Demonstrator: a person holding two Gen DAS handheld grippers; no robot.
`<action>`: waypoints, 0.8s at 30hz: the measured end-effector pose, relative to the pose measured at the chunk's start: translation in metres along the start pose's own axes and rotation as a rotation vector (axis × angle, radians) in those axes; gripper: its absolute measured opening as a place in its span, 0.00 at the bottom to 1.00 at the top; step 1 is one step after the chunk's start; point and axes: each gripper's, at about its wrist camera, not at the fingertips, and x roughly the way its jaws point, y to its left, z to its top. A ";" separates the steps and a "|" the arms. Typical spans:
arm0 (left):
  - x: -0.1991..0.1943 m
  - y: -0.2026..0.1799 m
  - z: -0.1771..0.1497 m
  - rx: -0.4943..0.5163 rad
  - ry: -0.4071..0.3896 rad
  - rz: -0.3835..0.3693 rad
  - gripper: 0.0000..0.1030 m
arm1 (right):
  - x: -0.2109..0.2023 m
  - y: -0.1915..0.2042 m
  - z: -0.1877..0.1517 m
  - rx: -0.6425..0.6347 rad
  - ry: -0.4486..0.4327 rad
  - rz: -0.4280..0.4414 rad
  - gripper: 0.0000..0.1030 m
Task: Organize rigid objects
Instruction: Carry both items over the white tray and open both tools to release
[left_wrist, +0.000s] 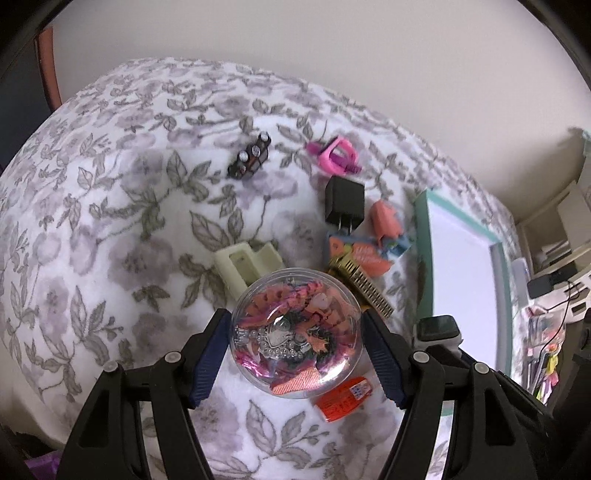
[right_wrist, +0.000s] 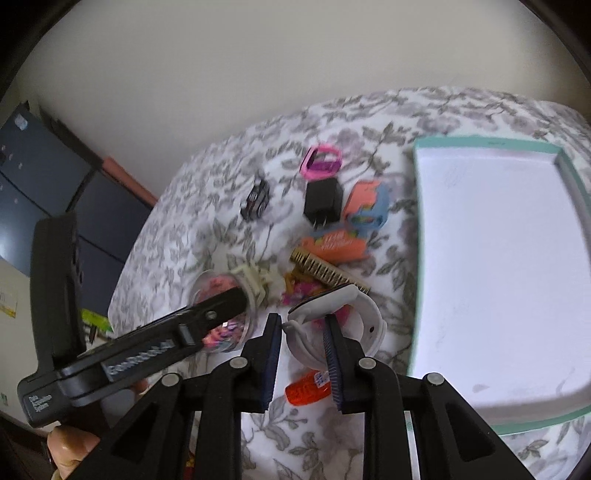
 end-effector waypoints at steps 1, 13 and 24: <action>-0.003 -0.002 0.002 0.005 -0.006 0.001 0.71 | -0.006 -0.003 0.003 0.006 -0.019 -0.004 0.24; -0.025 -0.072 0.042 0.090 -0.054 -0.083 0.71 | -0.087 -0.043 0.052 0.080 -0.278 -0.150 0.24; -0.003 -0.153 0.061 0.162 -0.037 -0.156 0.71 | -0.110 -0.088 0.075 0.133 -0.373 -0.327 0.24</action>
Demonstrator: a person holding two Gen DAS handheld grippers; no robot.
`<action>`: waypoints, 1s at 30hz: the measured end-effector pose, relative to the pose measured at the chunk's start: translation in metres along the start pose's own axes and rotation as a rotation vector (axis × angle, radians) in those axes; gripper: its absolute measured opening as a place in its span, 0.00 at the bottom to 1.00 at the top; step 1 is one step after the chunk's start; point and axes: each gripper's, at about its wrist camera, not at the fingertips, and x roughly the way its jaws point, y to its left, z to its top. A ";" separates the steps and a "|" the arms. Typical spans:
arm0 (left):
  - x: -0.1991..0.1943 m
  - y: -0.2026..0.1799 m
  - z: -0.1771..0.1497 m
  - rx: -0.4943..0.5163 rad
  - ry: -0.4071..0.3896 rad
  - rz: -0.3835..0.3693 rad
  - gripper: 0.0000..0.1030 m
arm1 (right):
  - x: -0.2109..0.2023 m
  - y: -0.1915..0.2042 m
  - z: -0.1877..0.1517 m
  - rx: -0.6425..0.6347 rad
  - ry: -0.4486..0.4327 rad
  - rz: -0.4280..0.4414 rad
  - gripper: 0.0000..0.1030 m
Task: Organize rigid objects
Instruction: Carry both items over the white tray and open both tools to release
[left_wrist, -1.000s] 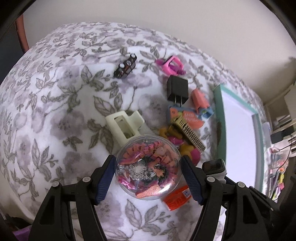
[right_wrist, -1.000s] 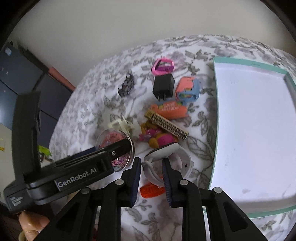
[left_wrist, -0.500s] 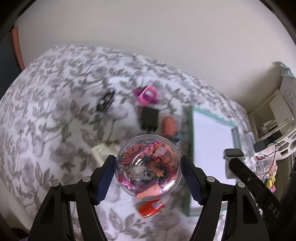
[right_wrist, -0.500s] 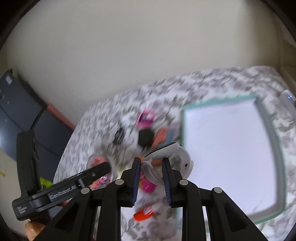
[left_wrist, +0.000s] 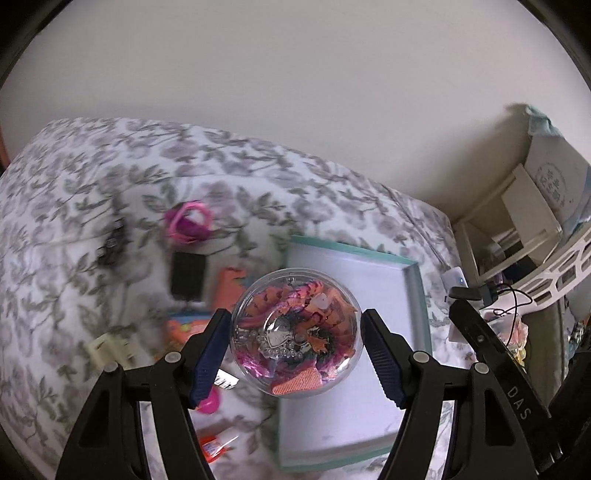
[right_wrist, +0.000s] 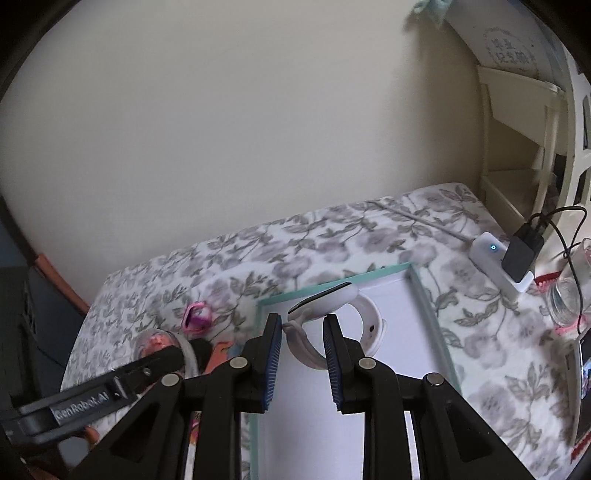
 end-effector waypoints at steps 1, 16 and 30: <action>0.003 -0.004 0.001 0.007 0.000 -0.001 0.71 | 0.002 -0.002 0.002 -0.001 0.001 -0.002 0.24; 0.078 -0.044 -0.026 0.158 0.087 -0.005 0.71 | 0.079 -0.057 -0.035 0.019 0.187 -0.184 0.24; 0.098 -0.040 -0.040 0.165 0.156 -0.024 0.71 | 0.100 -0.070 -0.051 -0.028 0.262 -0.259 0.24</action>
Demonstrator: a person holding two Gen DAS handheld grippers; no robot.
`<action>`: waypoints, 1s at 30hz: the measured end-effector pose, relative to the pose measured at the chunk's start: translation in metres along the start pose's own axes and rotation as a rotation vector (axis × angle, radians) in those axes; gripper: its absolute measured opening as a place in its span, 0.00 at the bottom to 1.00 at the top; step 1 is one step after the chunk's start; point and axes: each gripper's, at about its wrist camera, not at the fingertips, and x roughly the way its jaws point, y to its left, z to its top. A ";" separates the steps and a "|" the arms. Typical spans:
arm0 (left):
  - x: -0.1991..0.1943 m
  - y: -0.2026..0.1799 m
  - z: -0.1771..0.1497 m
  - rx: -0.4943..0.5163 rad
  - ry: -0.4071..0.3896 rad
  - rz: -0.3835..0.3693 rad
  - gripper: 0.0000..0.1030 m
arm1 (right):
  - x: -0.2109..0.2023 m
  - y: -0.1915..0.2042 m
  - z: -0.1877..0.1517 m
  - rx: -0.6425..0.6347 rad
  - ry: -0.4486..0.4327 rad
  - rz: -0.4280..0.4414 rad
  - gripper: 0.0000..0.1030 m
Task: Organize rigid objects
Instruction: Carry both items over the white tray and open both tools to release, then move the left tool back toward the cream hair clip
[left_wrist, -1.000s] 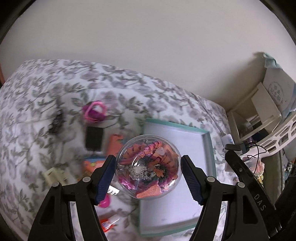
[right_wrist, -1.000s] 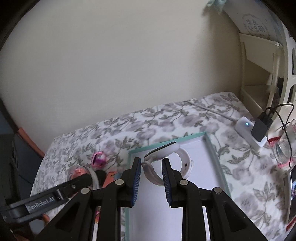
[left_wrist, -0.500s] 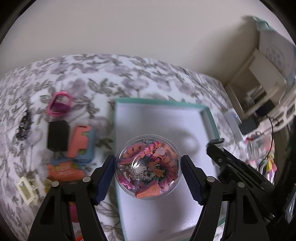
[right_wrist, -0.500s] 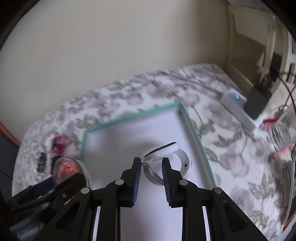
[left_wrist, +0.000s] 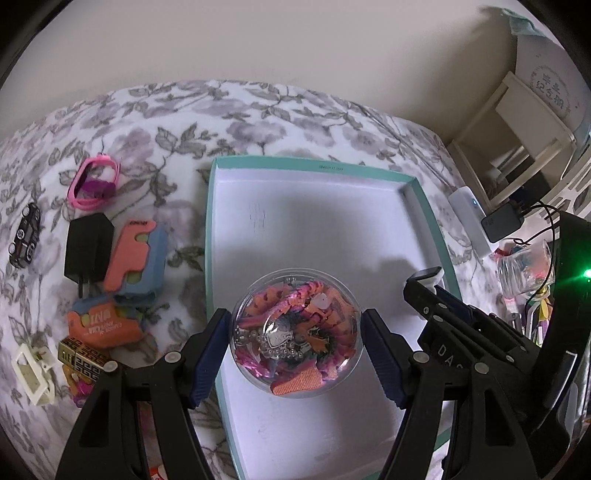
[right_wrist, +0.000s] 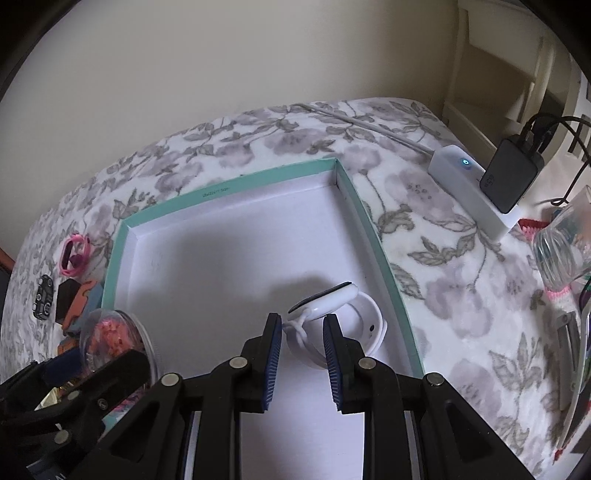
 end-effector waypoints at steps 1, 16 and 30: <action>0.000 0.001 0.000 -0.004 0.004 -0.004 0.71 | 0.000 0.001 0.000 -0.004 0.003 -0.002 0.25; -0.027 0.007 0.010 -0.008 -0.072 -0.032 0.82 | -0.018 0.001 0.008 0.027 -0.039 0.028 0.26; -0.082 0.036 0.015 0.017 -0.269 0.162 0.95 | -0.039 0.005 0.012 0.057 -0.109 0.051 0.63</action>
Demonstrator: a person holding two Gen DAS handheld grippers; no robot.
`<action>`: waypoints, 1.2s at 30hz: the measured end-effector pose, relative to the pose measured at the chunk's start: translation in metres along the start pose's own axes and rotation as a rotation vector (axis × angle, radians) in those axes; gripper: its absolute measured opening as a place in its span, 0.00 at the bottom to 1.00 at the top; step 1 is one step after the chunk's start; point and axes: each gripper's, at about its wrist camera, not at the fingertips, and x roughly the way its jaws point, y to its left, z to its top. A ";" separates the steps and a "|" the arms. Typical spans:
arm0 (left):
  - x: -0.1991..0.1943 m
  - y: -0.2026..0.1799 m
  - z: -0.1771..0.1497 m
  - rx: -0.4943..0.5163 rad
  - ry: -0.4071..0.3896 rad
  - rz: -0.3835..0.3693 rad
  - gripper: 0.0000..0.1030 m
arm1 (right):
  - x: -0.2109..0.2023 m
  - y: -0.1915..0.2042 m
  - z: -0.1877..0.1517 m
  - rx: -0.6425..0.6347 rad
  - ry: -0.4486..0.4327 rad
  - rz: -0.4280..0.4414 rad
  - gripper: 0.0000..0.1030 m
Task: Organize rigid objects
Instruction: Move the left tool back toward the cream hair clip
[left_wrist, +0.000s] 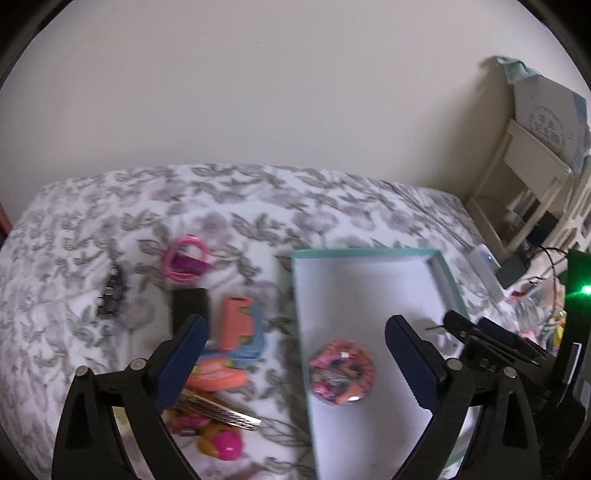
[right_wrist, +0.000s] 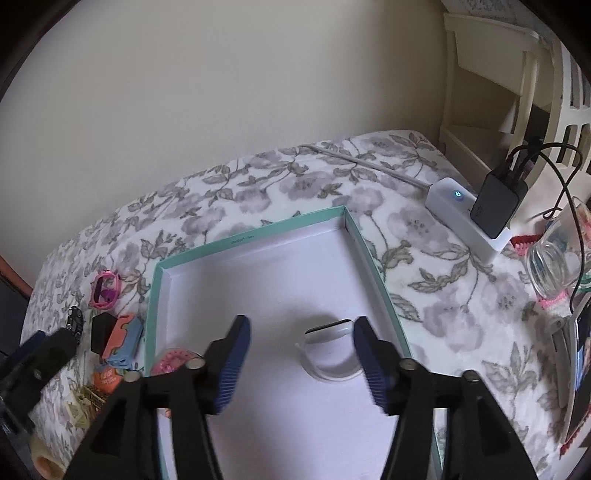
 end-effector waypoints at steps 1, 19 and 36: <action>-0.001 0.004 0.000 -0.007 -0.001 0.015 0.95 | 0.000 0.000 -0.001 0.001 0.000 -0.003 0.64; -0.010 0.069 -0.021 -0.186 0.039 0.129 0.96 | -0.007 0.008 -0.017 0.023 -0.049 -0.048 1.00; -0.004 0.111 -0.032 -0.284 0.083 0.182 0.96 | -0.041 0.043 -0.016 0.028 -0.146 0.072 1.00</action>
